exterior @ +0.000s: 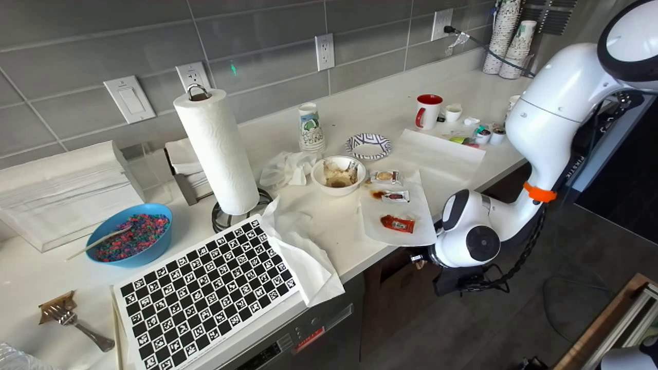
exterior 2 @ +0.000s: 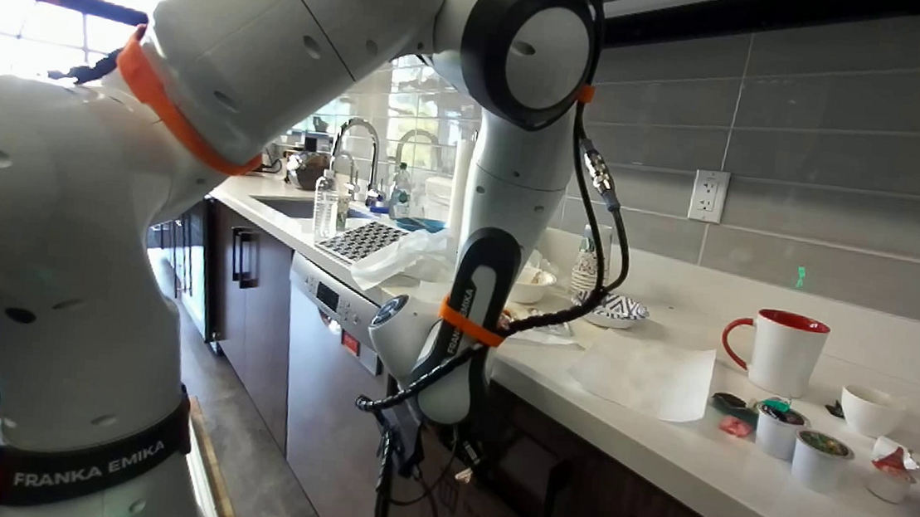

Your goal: Put the small tissue in the rubbish can

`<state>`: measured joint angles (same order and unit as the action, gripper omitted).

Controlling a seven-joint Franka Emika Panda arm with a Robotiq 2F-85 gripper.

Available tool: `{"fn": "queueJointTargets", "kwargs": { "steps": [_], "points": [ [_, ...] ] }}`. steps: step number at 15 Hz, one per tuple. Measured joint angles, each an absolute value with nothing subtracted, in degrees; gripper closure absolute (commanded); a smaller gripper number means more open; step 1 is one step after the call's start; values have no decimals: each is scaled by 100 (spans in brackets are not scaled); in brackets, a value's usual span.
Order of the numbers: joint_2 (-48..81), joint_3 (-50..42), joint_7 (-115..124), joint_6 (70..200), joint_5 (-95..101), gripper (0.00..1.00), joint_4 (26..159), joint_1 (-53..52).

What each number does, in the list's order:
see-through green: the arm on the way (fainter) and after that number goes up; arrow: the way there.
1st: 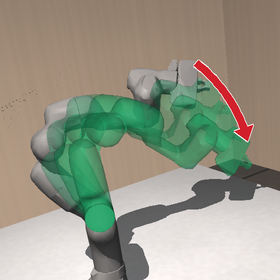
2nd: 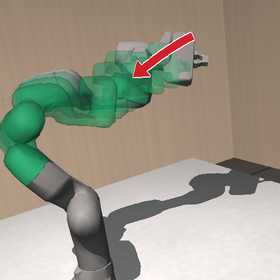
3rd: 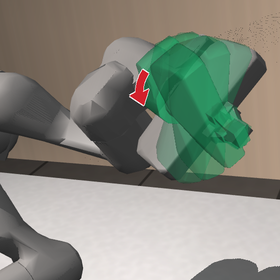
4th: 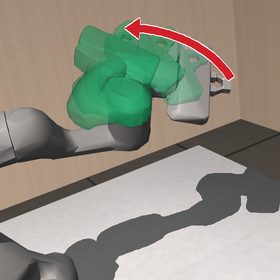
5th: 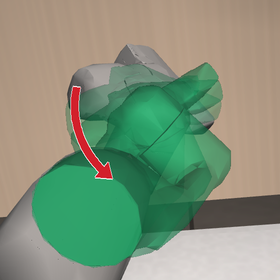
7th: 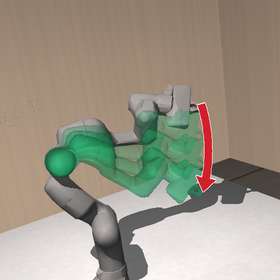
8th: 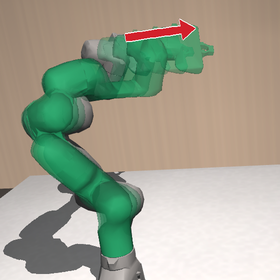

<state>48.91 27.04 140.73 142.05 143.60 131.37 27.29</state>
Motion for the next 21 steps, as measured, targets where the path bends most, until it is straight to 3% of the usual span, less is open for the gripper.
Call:
{"fn": "queueJointTargets", "kwargs": {
  "steps": [21],
  "points": [
    [4661,1679,13937,13076,14360,100,13187,1013]
  ]
}}
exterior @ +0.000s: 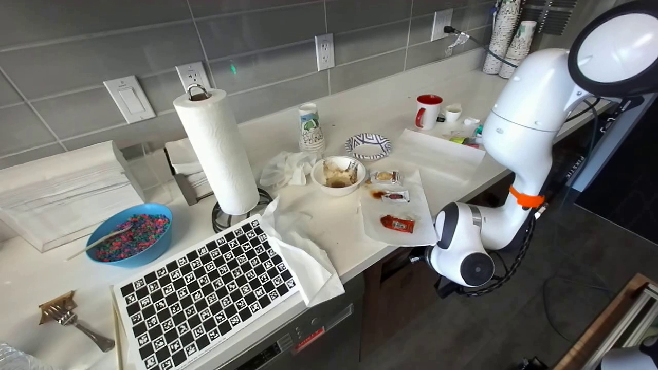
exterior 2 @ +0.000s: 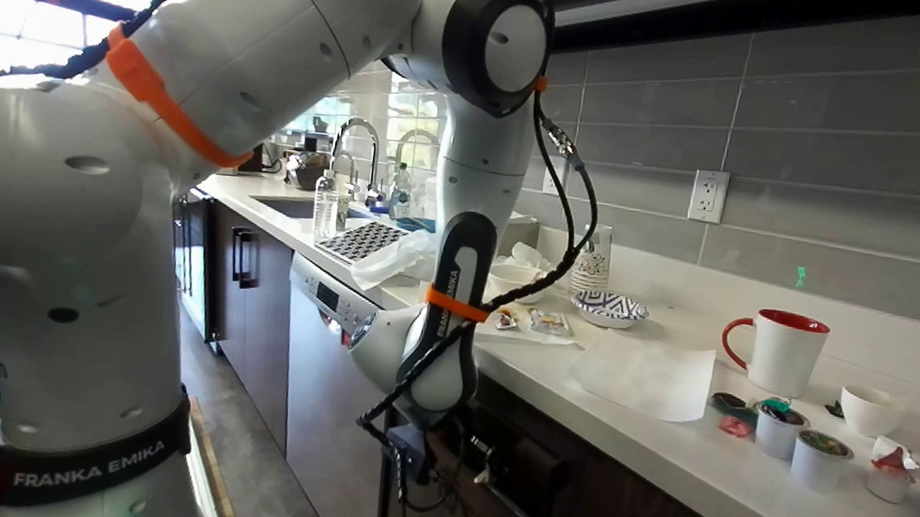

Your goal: Put the small tissue in the rubbish can

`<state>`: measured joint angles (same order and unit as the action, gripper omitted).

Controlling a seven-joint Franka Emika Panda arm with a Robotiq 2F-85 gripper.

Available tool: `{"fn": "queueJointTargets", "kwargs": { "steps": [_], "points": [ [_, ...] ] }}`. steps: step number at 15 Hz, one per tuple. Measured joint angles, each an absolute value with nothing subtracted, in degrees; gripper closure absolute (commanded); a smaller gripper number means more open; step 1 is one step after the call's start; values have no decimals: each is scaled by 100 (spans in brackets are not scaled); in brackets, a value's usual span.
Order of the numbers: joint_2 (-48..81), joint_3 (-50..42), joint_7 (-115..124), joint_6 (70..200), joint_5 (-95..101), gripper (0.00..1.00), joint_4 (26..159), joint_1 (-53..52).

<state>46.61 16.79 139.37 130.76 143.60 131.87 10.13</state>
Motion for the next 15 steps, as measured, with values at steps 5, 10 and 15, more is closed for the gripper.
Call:
{"fn": "queueJointTargets", "kwargs": {
  "steps": [5,10,15],
  "points": [
    [4625,1618,13766,12935,14360,100,13216,791],
    [4612,1577,13655,12843,14360,100,13220,582],
    [4593,1178,13667,12843,14359,100,13177,9]
  ]
}}
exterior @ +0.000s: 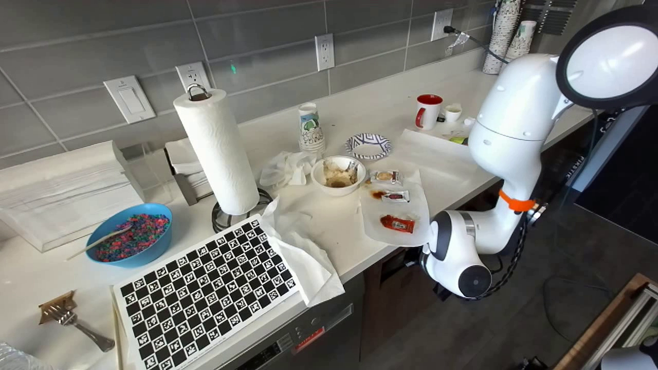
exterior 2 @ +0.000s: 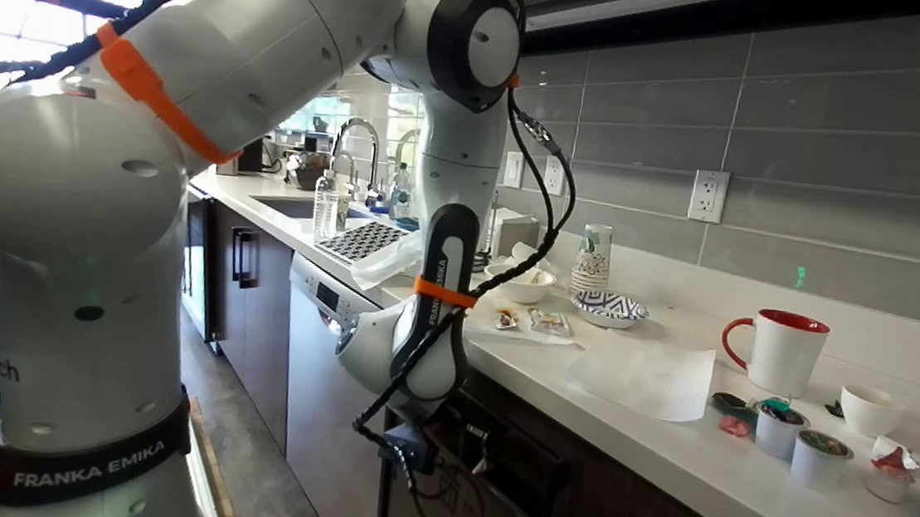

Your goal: Put the small tissue in the rubbish can

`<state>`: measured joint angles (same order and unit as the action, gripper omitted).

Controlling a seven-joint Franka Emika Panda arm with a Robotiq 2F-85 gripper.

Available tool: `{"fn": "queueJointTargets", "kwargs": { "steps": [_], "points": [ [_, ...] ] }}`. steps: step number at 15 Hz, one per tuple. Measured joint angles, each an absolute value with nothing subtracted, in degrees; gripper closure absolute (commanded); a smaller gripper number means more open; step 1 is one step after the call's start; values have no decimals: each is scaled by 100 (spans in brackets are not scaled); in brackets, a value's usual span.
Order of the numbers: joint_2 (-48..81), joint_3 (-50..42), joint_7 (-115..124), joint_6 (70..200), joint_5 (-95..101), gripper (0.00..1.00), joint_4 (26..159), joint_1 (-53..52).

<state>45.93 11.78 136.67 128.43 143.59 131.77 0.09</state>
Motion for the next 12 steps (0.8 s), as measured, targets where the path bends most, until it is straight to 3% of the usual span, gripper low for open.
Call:
{"fn": "queueJointTargets", "kwargs": {
  "steps": [12],
  "points": [
    [4609,230,14049,12843,14360,100,13076,-1235]
  ]
}}
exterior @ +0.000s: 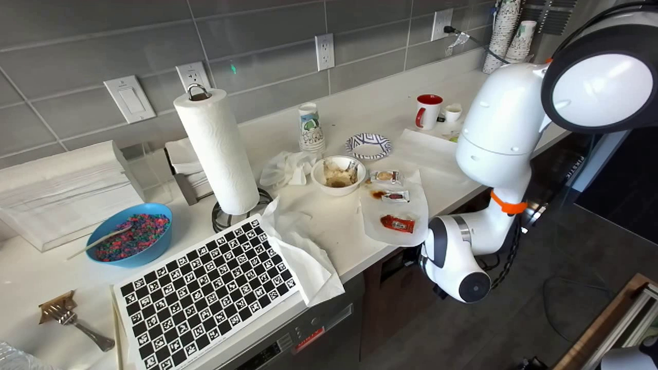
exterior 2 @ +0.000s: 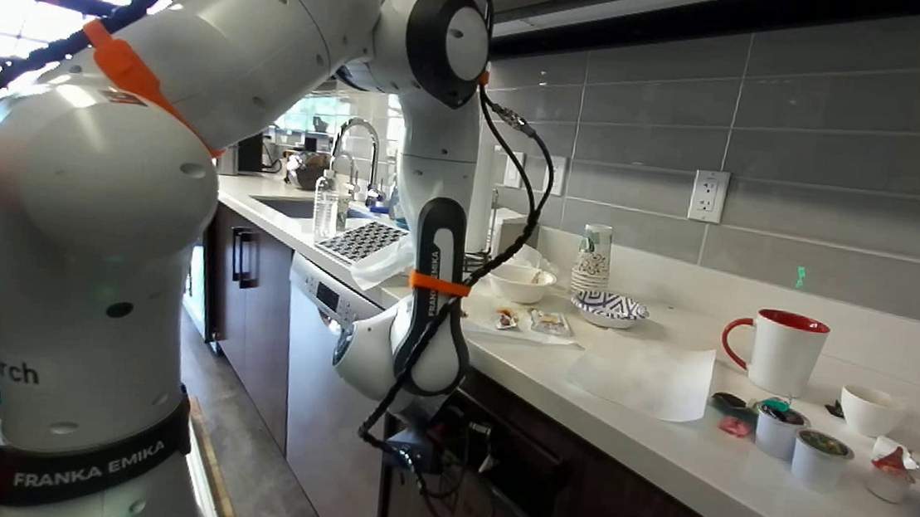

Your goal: Put the small tissue in the rubbish can

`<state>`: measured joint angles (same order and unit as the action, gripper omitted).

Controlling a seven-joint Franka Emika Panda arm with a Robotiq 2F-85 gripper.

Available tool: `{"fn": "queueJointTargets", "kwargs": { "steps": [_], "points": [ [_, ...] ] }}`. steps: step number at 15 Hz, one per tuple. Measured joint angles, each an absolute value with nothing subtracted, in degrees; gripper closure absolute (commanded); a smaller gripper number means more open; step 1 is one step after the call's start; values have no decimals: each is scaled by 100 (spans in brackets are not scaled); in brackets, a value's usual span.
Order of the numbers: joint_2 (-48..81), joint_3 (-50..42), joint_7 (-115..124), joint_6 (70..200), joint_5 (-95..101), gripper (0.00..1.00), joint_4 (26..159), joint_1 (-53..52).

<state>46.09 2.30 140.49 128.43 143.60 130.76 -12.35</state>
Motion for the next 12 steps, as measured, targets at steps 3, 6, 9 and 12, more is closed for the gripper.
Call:
{"fn": "queueJointTargets", "kwargs": {
  "steps": [3,6,9,12],
  "points": [
    [4629,3,14198,12845,14360,100,13053,-1519],
    [4665,-226,14365,12849,14360,100,13026,-1810],
    [4714,-465,14525,12854,14360,100,12993,-2110],
    [4791,-698,14728,12912,14359,100,12929,-2395]
  ]
}}
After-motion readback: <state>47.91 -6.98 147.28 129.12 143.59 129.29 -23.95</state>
